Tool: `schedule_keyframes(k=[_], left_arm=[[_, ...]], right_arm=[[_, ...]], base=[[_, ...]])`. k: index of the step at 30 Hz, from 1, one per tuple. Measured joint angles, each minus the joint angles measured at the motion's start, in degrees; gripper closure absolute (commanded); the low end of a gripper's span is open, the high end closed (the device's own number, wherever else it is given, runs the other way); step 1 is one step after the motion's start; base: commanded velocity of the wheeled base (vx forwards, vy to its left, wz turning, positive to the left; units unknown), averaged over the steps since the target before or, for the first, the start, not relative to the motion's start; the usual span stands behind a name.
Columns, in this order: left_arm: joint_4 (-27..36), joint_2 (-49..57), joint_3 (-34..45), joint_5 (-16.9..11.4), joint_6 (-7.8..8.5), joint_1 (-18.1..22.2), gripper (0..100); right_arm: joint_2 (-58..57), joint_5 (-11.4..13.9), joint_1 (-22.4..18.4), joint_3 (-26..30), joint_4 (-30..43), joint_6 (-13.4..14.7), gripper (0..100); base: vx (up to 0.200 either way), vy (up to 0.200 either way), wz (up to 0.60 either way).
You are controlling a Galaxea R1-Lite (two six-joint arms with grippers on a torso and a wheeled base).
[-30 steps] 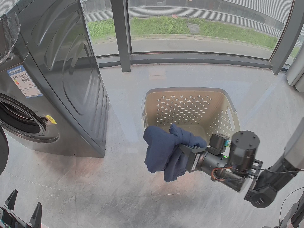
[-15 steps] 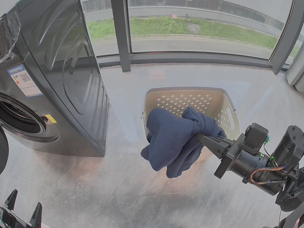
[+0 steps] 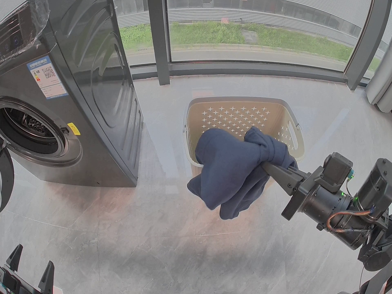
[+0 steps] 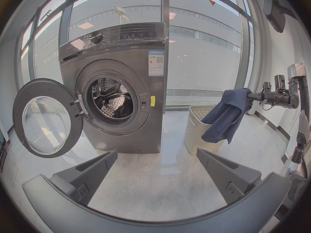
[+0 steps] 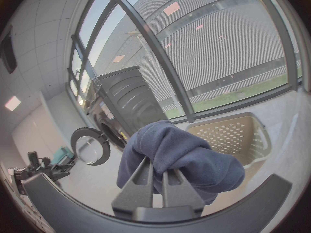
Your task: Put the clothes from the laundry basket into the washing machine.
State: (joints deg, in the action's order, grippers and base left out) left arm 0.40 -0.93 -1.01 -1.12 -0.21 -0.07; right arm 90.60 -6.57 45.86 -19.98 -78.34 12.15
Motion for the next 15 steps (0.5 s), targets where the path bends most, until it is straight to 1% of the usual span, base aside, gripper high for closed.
schedule_keyframes(k=[2,7,9,10,15], left_arm=[[0.0,0.0,0.0,0.0,0.02,0.0,0],[0.0,0.0,0.0,0.0,-0.01,-0.1,0],[0.0,0.0,0.0,0.0,-0.01,0.0,0],[0.0,0.0,0.0,0.0,-0.01,0.0,0],[0.0,0.0,0.0,0.0,-0.01,0.0,0]], right_arm=[[0.0,-2.2,-0.2,-0.8,0.3,-0.1,100],[-0.1,-3.3,-1.6,-2.0,0.8,-0.2,100],[-0.1,-4.7,-2.2,-2.4,0.9,-0.2,100],[-0.1,-5.0,-2.2,-2.6,1.0,-0.2,100],[-0.2,-5.5,-2.5,-3.4,1.0,-0.2,100]], base=[[0.0,0.0,0.0],[0.0,0.0,0.0],[0.0,0.2,0.0],[0.0,0.2,0.0],[0.0,0.2,0.0]])
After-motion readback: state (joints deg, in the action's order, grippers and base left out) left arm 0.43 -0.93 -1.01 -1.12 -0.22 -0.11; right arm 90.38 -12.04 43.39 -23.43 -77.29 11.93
